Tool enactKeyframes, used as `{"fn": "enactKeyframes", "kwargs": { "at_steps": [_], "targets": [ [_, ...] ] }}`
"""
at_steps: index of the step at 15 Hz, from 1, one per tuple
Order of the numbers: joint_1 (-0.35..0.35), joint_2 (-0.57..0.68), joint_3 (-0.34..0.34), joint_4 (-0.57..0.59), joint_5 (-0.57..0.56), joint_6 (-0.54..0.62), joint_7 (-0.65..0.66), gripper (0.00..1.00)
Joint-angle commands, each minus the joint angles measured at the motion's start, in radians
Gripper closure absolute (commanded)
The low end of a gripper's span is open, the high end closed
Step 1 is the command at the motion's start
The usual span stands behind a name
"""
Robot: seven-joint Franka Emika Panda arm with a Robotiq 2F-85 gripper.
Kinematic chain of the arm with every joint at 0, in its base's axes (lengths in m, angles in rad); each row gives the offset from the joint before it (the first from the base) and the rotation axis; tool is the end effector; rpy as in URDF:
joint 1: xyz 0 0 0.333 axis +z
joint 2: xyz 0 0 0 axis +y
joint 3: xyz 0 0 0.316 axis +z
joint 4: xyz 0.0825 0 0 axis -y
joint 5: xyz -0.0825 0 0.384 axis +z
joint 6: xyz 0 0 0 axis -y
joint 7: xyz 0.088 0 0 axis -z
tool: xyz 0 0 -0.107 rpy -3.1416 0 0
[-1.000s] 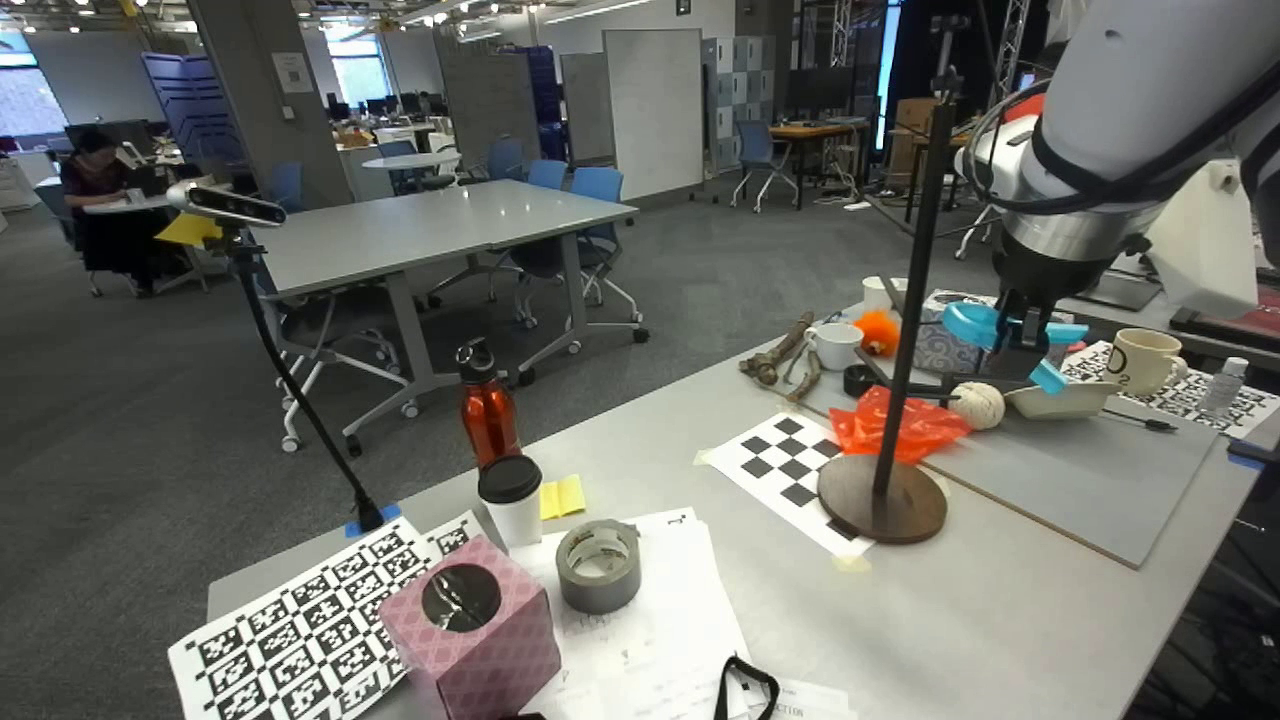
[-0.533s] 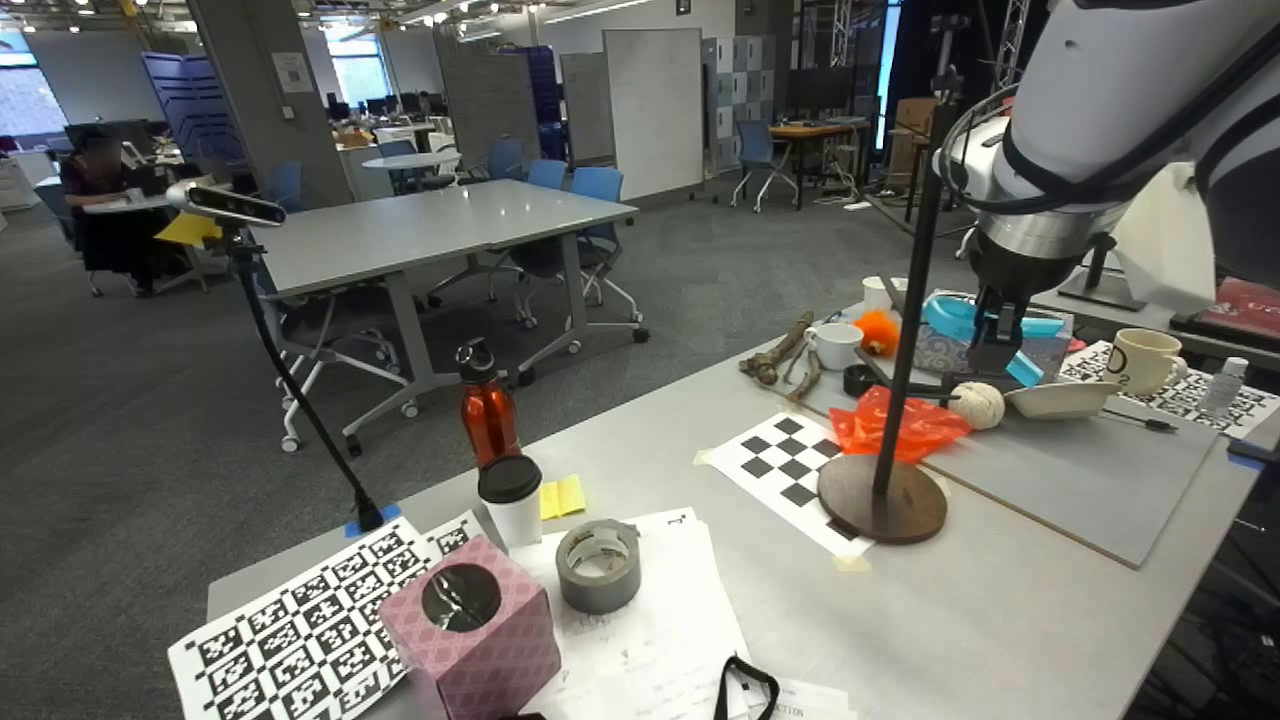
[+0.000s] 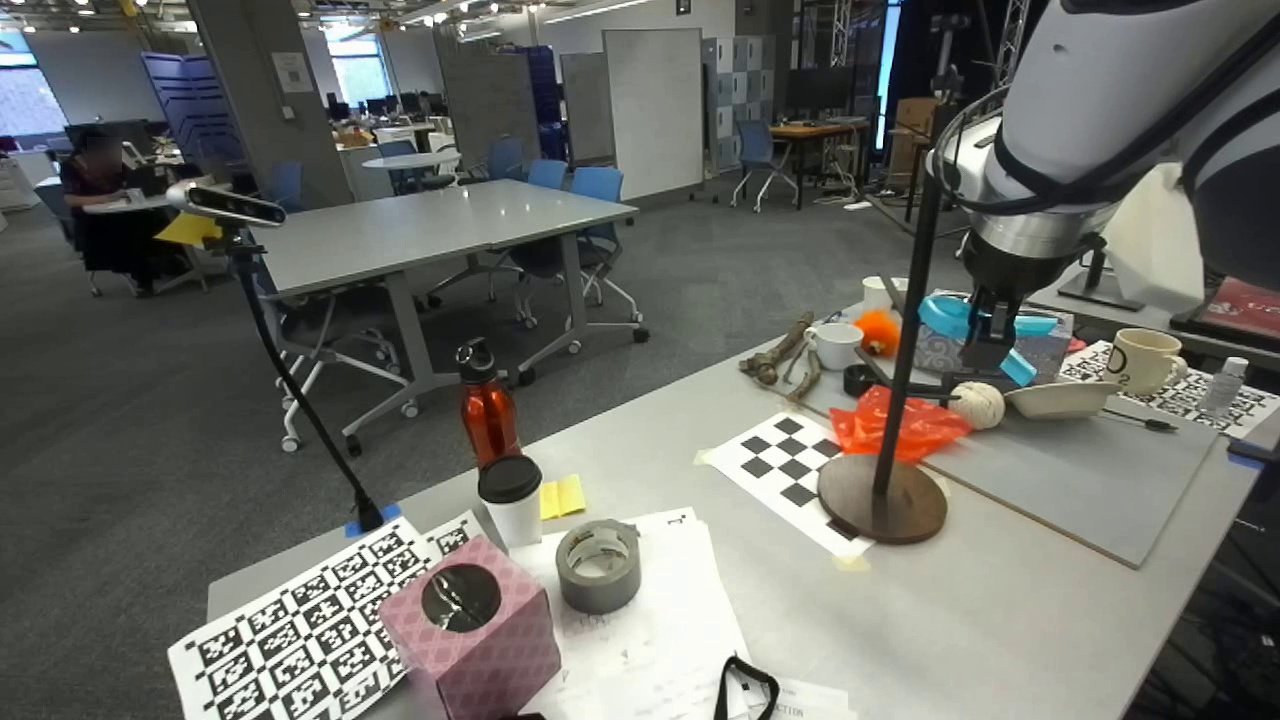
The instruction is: Place the blue peg on the black stand
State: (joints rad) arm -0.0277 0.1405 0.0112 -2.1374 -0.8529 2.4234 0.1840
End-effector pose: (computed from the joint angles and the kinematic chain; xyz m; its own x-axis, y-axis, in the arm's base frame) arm 0.5748 -0.0127 0.3556 0.9048 0.4222 0.0554 0.3181 -0.7567 0.5711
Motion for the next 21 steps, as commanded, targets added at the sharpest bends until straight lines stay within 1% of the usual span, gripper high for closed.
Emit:
{"fn": "enactKeyframes", "kwargs": {
  "at_steps": [1, 2, 4, 5, 6, 8, 14, 17, 21],
  "targets": [
    [0.015, -0.001, -0.015, 0.001, 0.005, 0.000, -0.004, 0.40],
    [0.015, -0.001, -0.015, 0.001, 0.005, 0.000, -0.004, 0.65],
    [0.015, 0.000, -0.016, 0.001, 0.009, -0.004, -0.002, 0.65],
    [0.015, 0.001, -0.016, 0.002, 0.010, -0.007, -0.006, 0.15],
    [0.015, 0.000, -0.016, 0.001, 0.011, -0.008, -0.008, 0.14],
    [0.015, 0.001, -0.016, -0.001, 0.011, -0.009, -0.010, 0.01],
    [0.013, 0.000, -0.017, -0.003, 0.017, -0.007, -0.014, 0.00],
    [0.017, -0.007, -0.016, -0.006, 0.017, -0.026, 0.000, 0.00],
    [0.022, -0.032, -0.007, -0.029, 0.070, -0.056, 0.002, 0.00]
  ]
}}
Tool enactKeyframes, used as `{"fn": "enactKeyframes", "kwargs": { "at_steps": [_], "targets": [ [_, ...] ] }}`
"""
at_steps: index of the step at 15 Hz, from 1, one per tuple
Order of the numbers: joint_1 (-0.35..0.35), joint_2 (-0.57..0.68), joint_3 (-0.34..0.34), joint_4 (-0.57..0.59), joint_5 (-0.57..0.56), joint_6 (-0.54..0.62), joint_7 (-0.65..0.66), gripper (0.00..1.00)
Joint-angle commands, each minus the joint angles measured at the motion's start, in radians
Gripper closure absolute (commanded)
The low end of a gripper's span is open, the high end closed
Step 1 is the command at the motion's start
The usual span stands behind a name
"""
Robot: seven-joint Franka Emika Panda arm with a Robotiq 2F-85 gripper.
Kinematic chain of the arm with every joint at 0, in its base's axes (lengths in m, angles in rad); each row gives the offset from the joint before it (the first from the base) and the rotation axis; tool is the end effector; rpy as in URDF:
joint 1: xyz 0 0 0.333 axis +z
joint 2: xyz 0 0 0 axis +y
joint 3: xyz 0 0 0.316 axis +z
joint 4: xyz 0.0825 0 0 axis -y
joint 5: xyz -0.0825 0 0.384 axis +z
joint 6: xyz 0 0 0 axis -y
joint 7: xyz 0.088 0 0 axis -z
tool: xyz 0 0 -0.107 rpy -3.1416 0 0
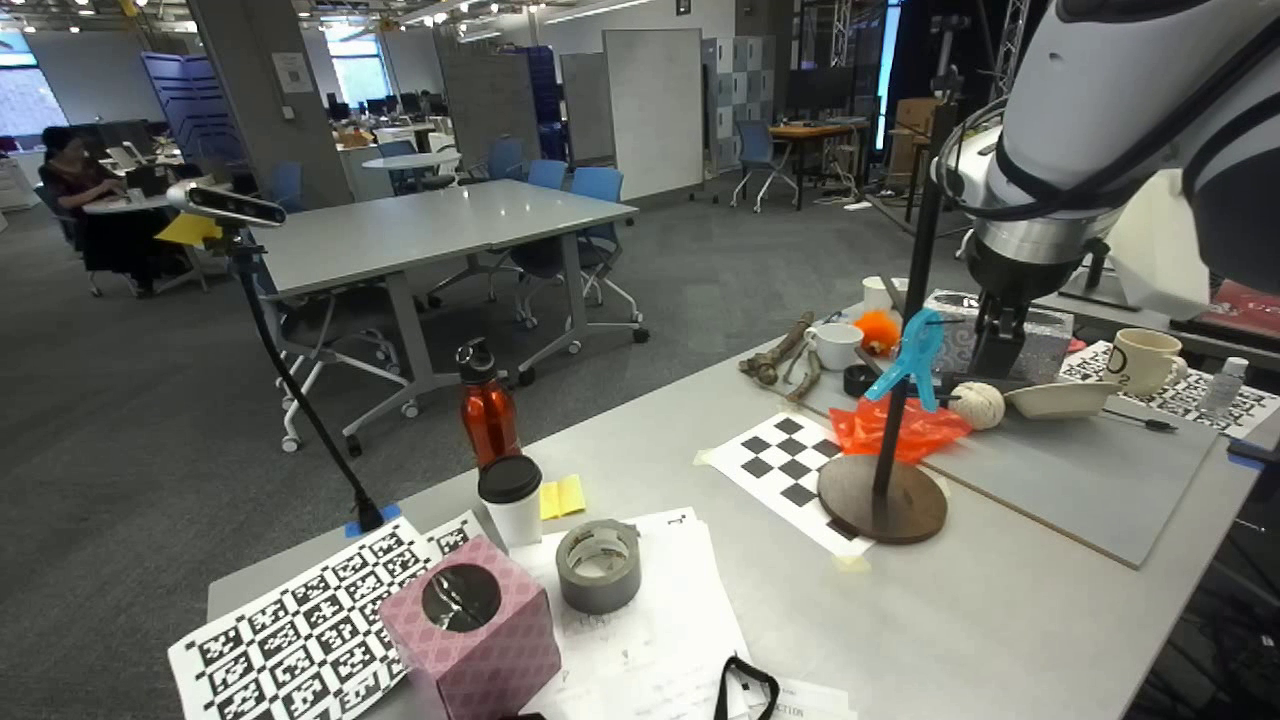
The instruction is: Place the blue peg on the black stand
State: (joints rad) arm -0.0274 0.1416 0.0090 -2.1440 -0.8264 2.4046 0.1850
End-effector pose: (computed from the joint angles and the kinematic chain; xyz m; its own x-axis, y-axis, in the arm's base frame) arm 0.5717 -0.0156 0.3506 0.9183 0.3937 0.0421 0.3058 -0.7726 0.5564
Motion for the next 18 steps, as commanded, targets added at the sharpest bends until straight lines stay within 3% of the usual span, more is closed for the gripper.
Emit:
{"fn": "enactKeyframes", "kwargs": {
  "at_steps": [1, 10, 18],
  "targets": [
    [0.025, -0.043, -0.002, -0.030, 0.060, -0.051, 0.005, 0.00],
    [0.071, -0.152, 0.028, -0.086, 0.162, -0.142, 0.083, 0.00],
    [0.090, -0.265, 0.083, -0.114, 0.172, -0.131, 0.249, 0.00]
  ]
}}
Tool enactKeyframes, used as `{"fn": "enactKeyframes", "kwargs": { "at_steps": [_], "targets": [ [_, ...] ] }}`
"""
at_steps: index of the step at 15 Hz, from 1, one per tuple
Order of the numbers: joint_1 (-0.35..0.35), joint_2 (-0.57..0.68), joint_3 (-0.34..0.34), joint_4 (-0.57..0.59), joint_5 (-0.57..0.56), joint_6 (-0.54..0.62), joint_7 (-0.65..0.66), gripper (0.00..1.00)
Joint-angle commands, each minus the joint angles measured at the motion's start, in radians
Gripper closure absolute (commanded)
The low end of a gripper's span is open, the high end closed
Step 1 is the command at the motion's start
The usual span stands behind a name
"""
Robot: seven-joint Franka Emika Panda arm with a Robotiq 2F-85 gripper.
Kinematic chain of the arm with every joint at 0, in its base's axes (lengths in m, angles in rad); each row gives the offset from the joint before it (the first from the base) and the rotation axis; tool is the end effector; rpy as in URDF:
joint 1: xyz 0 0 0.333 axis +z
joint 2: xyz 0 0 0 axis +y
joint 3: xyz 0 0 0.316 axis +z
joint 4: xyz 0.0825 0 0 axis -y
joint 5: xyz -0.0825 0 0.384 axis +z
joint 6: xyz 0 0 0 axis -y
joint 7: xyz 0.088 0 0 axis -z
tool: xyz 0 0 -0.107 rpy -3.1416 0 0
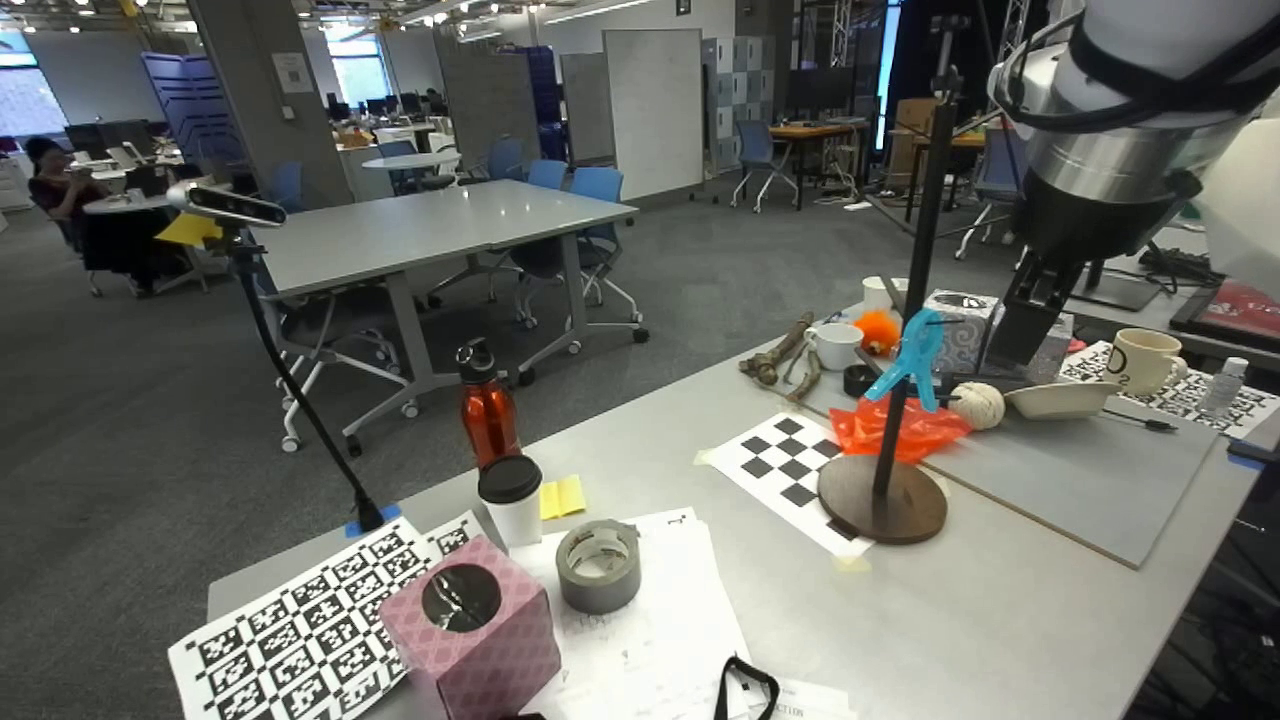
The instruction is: Place the blue peg on the black stand
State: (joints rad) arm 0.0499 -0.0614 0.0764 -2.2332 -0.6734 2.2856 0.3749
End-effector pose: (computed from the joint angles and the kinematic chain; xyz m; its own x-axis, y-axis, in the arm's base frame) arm 0.5263 0.0526 0.4122 0.9587 0.2174 0.1836 0.1042 -0.8686 0.4844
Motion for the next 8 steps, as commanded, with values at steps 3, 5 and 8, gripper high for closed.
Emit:
{"fn": "enactKeyframes", "kwargs": {
  "at_steps": [3, 5, 8],
  "targets": [
    [0.011, -0.094, 0.037, -0.024, 0.013, -0.006, 0.109, 0.00],
    [0.010, -0.112, 0.049, -0.024, 0.012, -0.003, 0.129, 0.00],
    [0.009, -0.134, 0.063, -0.027, 0.016, 0.001, 0.147, 0.00]
  ]
}}
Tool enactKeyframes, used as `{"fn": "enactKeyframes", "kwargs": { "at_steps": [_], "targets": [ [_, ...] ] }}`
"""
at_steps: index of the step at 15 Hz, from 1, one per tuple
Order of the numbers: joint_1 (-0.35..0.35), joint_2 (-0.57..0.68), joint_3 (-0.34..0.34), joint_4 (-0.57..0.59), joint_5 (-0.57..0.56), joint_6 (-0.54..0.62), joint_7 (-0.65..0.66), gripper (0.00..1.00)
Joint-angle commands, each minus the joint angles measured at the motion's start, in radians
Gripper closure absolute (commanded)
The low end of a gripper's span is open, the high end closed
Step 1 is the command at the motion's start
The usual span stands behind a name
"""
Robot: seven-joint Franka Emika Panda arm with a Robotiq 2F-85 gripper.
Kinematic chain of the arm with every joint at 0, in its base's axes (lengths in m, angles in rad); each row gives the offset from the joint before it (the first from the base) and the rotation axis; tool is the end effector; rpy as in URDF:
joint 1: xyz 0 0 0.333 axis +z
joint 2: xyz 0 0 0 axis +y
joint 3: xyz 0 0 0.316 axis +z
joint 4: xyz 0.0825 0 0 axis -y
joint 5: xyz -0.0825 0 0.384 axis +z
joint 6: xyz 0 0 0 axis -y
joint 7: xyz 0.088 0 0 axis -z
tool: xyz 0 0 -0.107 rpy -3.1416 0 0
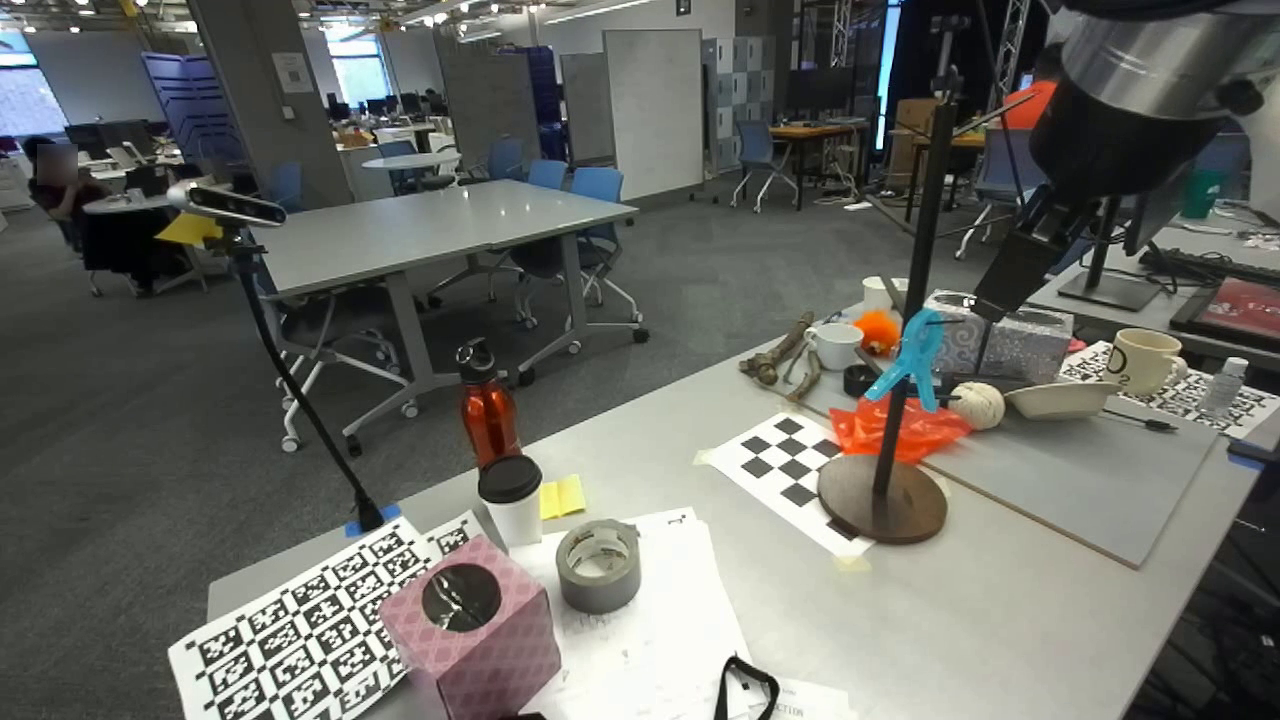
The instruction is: Place the blue peg on the black stand
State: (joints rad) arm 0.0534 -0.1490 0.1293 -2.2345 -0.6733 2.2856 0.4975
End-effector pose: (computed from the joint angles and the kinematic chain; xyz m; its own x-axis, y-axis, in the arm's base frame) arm 0.5133 0.0818 0.4572 0.9321 0.1630 0.3233 -0.0036 -0.8887 0.4586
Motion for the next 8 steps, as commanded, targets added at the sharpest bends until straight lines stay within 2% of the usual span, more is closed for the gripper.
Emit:
{"fn": "enactKeyframes", "kwargs": {
  "at_steps": [1, 4, 5, 8],
  "targets": [
    [0.005, -0.054, 0.014, -0.028, 0.016, 0.001, 0.028, 0.00],
    [0.006, -0.077, 0.027, -0.039, 0.016, 0.001, 0.039, 0.00],
    [-0.003, -0.032, 0.024, -0.005, 0.002, -0.001, 0.020, 0.00],
    [-0.004, -0.050, 0.031, -0.019, 0.003, -0.001, 0.025, 0.00]
  ]
}}
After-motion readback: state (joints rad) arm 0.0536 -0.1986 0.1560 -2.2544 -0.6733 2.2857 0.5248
